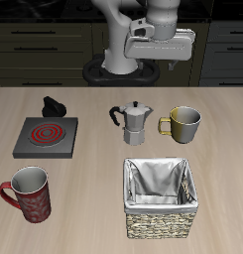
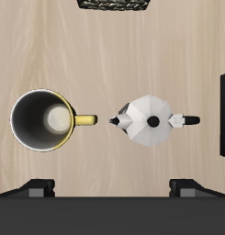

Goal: Place the white and yellow mug in the basket

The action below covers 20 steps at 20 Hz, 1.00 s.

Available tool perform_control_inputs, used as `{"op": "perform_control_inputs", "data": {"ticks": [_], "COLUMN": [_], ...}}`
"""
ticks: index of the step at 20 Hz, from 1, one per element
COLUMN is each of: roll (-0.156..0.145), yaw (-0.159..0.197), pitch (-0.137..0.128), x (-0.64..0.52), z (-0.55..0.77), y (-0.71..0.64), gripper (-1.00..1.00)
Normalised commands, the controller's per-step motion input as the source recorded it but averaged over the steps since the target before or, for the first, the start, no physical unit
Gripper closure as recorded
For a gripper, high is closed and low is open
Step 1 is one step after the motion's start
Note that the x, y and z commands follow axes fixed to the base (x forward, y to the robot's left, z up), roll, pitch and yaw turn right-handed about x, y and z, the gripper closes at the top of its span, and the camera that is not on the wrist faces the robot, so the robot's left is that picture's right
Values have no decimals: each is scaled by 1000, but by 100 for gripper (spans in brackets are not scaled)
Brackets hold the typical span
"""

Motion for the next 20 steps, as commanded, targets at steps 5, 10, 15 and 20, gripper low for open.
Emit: {"op": "perform_control_inputs", "data": {"ticks": [5, 10, 15, 20], "roll": [13, 19, -11, -16], "yaw": [17, 7, -11, -5], "pitch": [-13, -34, -13, 46], "x": [51, 142, 213, 265], "z": [-45, -28, -36, -189], "y": [422, 509, 310, 414], "gripper": [-100, -100, -100, -100]}}
